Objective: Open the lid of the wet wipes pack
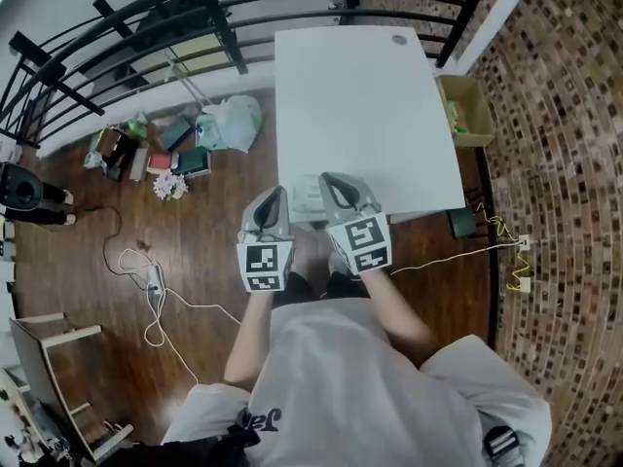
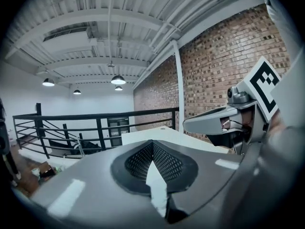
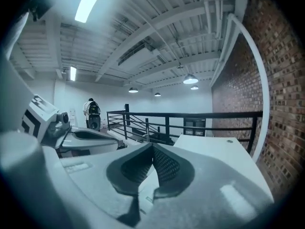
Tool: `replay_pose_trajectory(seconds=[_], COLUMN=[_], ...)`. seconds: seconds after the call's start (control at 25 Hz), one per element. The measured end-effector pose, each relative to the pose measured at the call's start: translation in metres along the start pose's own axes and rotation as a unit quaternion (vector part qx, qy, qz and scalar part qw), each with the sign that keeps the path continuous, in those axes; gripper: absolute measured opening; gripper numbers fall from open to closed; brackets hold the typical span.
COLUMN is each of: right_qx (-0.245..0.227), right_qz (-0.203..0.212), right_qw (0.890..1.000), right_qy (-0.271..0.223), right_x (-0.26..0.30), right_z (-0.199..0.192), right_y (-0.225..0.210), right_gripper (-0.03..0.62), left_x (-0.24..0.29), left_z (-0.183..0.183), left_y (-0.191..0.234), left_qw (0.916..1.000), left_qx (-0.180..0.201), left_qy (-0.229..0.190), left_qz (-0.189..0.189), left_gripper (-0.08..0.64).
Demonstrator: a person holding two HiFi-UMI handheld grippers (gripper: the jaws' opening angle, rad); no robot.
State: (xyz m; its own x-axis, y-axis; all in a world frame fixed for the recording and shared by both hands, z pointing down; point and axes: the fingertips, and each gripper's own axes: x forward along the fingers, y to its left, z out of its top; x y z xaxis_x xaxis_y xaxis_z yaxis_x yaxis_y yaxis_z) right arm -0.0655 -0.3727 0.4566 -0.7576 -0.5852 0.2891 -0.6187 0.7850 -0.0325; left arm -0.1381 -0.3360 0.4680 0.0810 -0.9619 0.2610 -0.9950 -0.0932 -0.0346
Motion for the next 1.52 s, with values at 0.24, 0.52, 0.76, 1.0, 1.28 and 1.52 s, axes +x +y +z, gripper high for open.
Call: replay_pose_trajectory(seconds=[0.24,0.52,0.76,1.0,1.28,1.52], right_qx=[0.056,0.151,0.211,0.296,0.441,0.539], right_qz=[-0.009,-0.056,-0.099,-0.117,-0.081,-0.105], right_qw=[0.998,0.983,0.965,0.939,0.889,0.834], right_qy=[0.033,0.091,0.123,0.129,0.090,0.054], right_x=[0.019,0.026,0.022,0.012,0.032,0.042], right_z=[-0.029,-0.091,-0.136,-0.178,-0.199,-0.216], right_y=[-0.003,-0.004,-0.001,0.002,0.012,0.006], right_gripper=[-0.012,-0.012,-0.012,-0.012,0.130,0.130], left_x=[0.025,0.052,0.071,0.084,0.086,0.086], left_z=[-0.039,-0.103,-0.160,-0.202,-0.206,-0.207], left_y=[0.025,0.025,0.000,-0.026,-0.031,-0.031], left_qw=[0.9984,0.9870,0.9669,0.9524,0.9512,0.9512], left_qx=[-0.007,-0.009,-0.017,-0.019,0.011,0.021], left_qy=[0.052,0.131,0.191,0.232,0.215,0.214], left_qz=[-0.019,-0.094,-0.168,-0.196,-0.221,-0.221], left_gripper=[0.017,0.017,0.017,0.017,0.015,0.015])
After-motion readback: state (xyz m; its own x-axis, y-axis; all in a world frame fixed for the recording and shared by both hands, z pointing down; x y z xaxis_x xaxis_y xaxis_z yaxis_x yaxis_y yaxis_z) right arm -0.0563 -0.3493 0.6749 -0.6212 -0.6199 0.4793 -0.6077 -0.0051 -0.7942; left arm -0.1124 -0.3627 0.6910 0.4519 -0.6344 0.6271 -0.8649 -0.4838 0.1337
